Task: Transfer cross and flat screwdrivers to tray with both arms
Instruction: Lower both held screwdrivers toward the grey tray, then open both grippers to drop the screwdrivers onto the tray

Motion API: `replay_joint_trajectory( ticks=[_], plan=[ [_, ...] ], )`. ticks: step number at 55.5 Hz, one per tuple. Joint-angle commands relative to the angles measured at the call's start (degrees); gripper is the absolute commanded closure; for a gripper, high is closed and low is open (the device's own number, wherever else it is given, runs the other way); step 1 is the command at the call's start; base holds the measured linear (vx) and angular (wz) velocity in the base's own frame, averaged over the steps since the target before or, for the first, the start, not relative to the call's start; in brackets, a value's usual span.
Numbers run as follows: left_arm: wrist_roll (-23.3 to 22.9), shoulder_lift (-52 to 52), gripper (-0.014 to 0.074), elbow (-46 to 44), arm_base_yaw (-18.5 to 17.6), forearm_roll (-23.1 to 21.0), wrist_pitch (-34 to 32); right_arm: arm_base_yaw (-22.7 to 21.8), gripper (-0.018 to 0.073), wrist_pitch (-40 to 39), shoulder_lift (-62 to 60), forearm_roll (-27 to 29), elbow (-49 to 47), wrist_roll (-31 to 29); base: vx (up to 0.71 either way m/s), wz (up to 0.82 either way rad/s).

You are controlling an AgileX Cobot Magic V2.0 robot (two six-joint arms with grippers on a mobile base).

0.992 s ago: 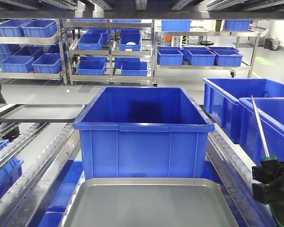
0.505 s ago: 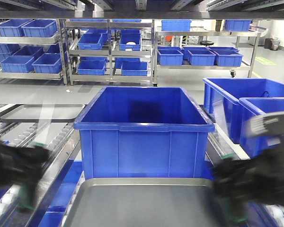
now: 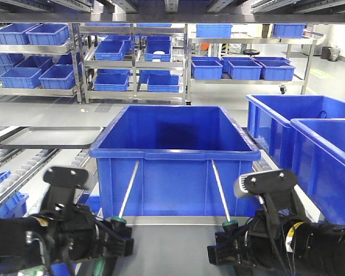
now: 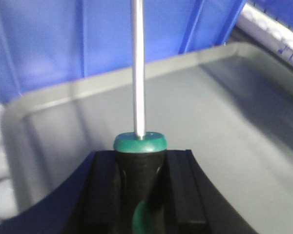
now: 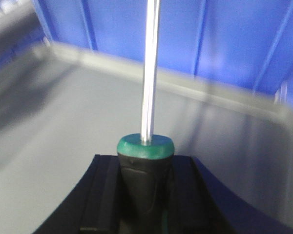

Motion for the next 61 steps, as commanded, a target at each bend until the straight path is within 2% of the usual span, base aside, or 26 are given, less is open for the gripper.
replay_joint_trajectory(
  ticks=[1,11,17,23,30,38,44,61],
  plan=[
    [-0.33,-1.05,0.03,-1.9,-0.63,-1.5,-3.53,0.12,0.0369,-4.26,-1.47,-0.03,-1.79,0.84,0.0,0.0],
    [-0.33,-0.73,0.0065,-1.9,-0.83,-1.5,-3.58,0.12,0.0135,-4.35,-1.47,-0.03,-1.79,0.88,0.0,0.0],
    [-0.33,-0.88,-0.0003,-1.9,-0.83,-1.5,-3.52,0.12,0.0032,-5.38,-1.47,-0.25,-1.79,0.68,0.0,0.0],
    [-0.33,-3.43,-0.0007,-1.9,-0.83,-1.38,-3.82,0.12,-0.001,-5.88,-2.56,-0.25,-1.97,0.68,0.0,0.0],
    [0.47,-9.42,0.0015,-1.9,-0.83,-0.22,-6.17,0.12,-0.0009,-6.62,-6.2,-0.25,-1.97,0.68,0.0,0.0],
    [4.36,-16.03,0.0042,-1.9,-0.83,-0.46,-9.85,0.12,-0.0008,-7.2,-10.47,-0.66,-1.97,0.31,0.0,0.0],
    [4.54,-19.73,0.006,-1.9,-0.83,-0.46,-10.13,0.12,-0.0008,-7.19,-12.35,-0.66,-1.97,0.31,0.0,0.0],
    [4.54,-21.12,0.0083,-1.9,-0.83,-0.46,-9.98,0.12,-0.0008,-6.99,-12.66,-0.66,-1.97,0.31,0.0,0.0]
  ],
)
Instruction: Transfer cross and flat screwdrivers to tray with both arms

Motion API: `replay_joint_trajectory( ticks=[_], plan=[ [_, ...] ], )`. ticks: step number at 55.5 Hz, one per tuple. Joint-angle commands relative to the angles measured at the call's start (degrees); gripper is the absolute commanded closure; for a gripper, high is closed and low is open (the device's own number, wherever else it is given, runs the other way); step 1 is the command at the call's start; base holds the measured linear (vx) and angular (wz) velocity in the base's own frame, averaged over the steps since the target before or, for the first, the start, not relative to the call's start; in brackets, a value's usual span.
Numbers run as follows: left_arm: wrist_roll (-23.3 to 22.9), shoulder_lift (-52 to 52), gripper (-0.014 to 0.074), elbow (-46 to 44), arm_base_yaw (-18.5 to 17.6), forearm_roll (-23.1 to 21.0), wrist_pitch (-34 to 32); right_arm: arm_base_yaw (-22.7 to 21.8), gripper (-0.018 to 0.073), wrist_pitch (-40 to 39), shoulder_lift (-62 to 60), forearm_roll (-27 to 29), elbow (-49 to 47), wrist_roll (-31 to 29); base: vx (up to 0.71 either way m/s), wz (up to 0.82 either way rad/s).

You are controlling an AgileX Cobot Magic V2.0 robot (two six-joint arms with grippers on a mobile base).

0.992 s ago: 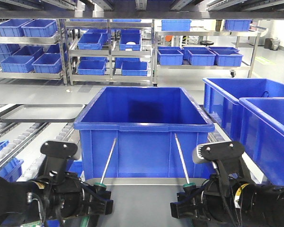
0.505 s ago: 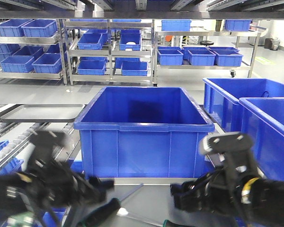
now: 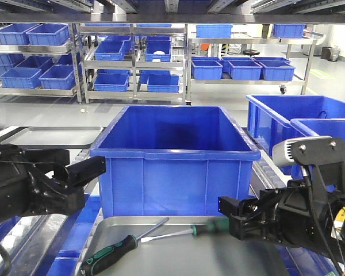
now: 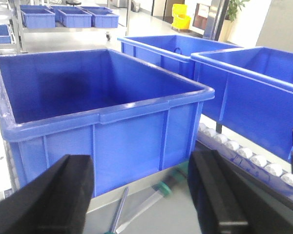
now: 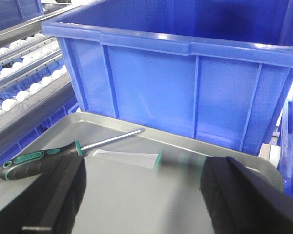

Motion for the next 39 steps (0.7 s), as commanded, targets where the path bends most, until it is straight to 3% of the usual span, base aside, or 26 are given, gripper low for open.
replay_joint_trajectory(
  ticks=[1,10,15,17,28,34,39],
  plan=[
    [0.05,-1.0,0.0083,-1.9,-0.26,-0.74,-3.9,0.12,-0.0008,-4.35,-1.34,-0.43,-1.97,-0.5,0.0,0.0],
    [0.05,-1.64,0.0084,-1.1,-0.26,-0.46,-3.7,0.12,-0.0008,-4.35,-1.34,-0.43,-1.97,-0.5,0.0,0.0],
    [-1.97,-4.36,0.0108,2.56,-0.26,3.57,-5.7,0.12,-0.0008,-4.27,-1.34,-0.43,-1.97,-0.5,0.0,0.0],
    [-4.49,-6.34,0.0129,5.32,-0.26,6.5,-6.61,0.12,-0.0008,-4.27,-1.34,-0.43,-1.97,-0.5,0.0,0.0],
    [-31.36,-24.18,0.0349,24.6,2.72,26.01,-13.09,0.12,-0.0008,-4.24,-1.34,-0.43,-1.97,-0.5,0.0,0.0],
    [-37.87,-35.05,0.0465,33.28,8.02,33.04,-13.06,0.12,-0.0008,-4.18,-1.34,-0.43,-1.97,-0.5,0.0,0.0],
    [-37.91,-43.78,0.056,40.07,13.24,35.14,-12.89,0.12,-0.0008,-4.18,-1.34,-0.43,-1.97,-0.5,0.0,0.0]
  ],
)
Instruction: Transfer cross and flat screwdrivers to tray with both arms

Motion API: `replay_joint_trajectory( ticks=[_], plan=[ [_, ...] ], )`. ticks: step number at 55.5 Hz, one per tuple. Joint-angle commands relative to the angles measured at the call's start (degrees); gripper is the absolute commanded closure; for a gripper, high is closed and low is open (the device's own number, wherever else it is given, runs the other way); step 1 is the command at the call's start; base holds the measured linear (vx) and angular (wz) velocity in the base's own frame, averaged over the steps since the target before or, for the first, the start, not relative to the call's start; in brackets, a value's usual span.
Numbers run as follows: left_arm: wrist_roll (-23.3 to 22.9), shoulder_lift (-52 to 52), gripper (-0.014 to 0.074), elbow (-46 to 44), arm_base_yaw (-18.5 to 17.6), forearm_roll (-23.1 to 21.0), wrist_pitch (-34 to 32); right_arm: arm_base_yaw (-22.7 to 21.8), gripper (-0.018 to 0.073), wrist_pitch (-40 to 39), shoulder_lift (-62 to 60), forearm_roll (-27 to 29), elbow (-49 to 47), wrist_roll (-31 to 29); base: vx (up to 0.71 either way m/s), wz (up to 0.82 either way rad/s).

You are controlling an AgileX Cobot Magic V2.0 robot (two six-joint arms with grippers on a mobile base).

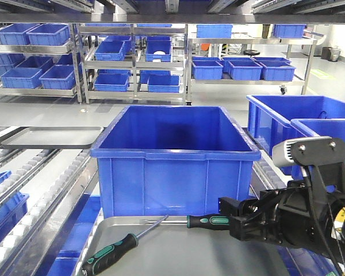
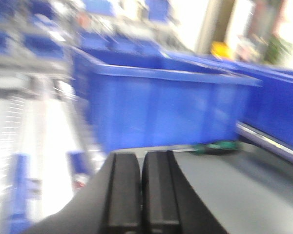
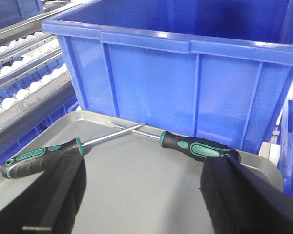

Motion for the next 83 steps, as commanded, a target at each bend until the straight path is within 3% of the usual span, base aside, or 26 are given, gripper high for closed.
replay_joint_trajectory(
  ticks=[1,6,14,33,58,65,73,83],
  plan=[
    [-1.91,-6.87,0.0571,4.06,4.16,2.83,-4.8,0.12,-0.0008,-4.49,-1.34,-0.43,-1.97,-0.5,0.0,0.0],
    [-1.8,-15.24,0.0605,8.92,8.49,2.83,-3.7,0.12,-0.0008,-4.49,-1.34,-0.43,-1.97,-0.5,0.0,0.0],
    [-1.8,-24.56,0.0603,16.22,11.56,2.52,-2.7,0.12,-0.0008,-4.49,-1.34,-0.43,-1.97,-0.5,0.0,0.0],
    [-1.8,-25.01,0.0602,17.92,11.71,2.52,10.27,0.12,-0.0008,-4.28,-1.27,-0.43,-1.97,-0.5,0.0,0.0],
    [-1.8,-25.01,0.0602,17.92,11.71,2.52,10.62,0.12,-0.0008,-4.14,-1.35,-0.43,-1.97,-0.5,0.0,0.0],
    [-1.8,-25.01,0.0602,17.92,11.71,2.52,10.62,-1.15,0.0015,-4.01,-3.37,-3.18,-1.66,-0.95,0.0,0.0],
    [-1.8,-25.01,0.0602,17.92,11.71,2.52,10.62,-1.42,0.0062,-7.45,-9.44,-3.13,4.46,-0.5,0.0,0.0],
    [-1.8,-25.01,0.0602,17.92,11.71,2.52,10.62,-8.63,0.0188,-15.86,-20.89,1.82,20.34,-0.09,0.0,0.0]
  ],
)
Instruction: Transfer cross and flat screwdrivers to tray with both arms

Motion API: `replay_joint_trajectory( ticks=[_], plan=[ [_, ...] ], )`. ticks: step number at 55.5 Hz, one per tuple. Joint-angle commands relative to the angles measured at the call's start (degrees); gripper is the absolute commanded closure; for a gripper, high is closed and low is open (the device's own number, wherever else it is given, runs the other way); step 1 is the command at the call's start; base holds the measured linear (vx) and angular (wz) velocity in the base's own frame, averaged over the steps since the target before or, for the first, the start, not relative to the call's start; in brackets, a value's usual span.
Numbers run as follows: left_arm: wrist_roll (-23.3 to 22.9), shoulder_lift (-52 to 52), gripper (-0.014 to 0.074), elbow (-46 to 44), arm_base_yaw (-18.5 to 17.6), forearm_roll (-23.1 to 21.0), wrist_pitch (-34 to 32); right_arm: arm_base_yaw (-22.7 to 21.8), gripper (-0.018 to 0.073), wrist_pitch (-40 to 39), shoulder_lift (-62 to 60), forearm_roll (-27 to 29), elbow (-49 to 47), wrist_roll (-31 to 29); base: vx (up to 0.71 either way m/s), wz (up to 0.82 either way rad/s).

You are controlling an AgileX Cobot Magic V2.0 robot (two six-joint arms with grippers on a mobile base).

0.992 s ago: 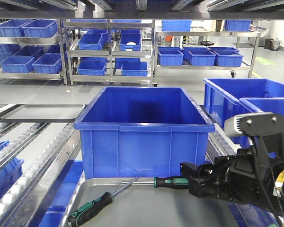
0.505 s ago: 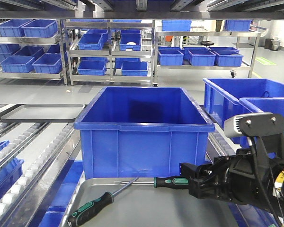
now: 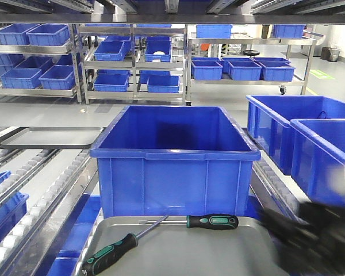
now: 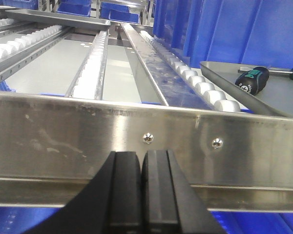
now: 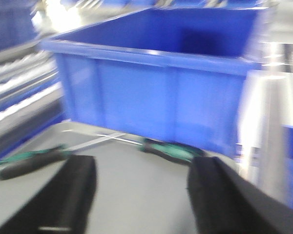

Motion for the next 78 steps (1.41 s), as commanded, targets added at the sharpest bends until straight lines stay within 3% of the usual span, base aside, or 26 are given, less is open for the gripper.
replay_joint_trajectory(
  ticks=[1,8,14,23,33,37,42,78],
  plan=[
    [-0.53,-0.09,0.0602,-1.38,-0.07,0.11,-4.54,-3.9,0.0199,-8.67,-6.4,2.86,6.23,-0.01,0.0,0.0],
    [-0.53,-0.09,0.0602,-1.38,-0.07,0.11,-4.54,-9.16,0.0318,-10.19,-18.79,2.28,15.34,-0.01,0.0,0.0],
    [-0.53,-0.09,0.0602,-1.38,-0.07,0.11,-4.54,-13.33,0.0422,-9.0,-29.25,-1.6,19.85,-0.14,0.0,0.0],
    [-0.53,-0.09,0.0602,-1.38,-0.07,0.11,-4.54,-15.2,0.057,-6.0,-40.56,-5.3,25.99,-0.17,0.0,0.0],
    [-0.53,-0.09,0.0602,-1.38,-0.07,0.11,-4.54,-18.33,0.057,-4.4,-51.0,-5.55,35.21,-0.17,0.0,0.0],
    [-0.53,-0.15,0.0602,-1.38,-0.07,0.11,-4.59,-21.07,0.057,-8.12,-50.85,-5.55,38.97,-0.17,0.0,0.0],
    [-0.53,-0.15,0.0602,-1.38,-0.07,0.11,-4.65,-23.12,0.057,-4.66,-50.91,-5.41,38.65,-0.04,0.0,0.0],
    [-0.53,-0.15,0.0602,-1.38,-0.07,0.11,-4.65,-23.22,0.057,-4.17,-50.84,-5.41,38.66,-0.04,0.0,0.0]
  ],
)
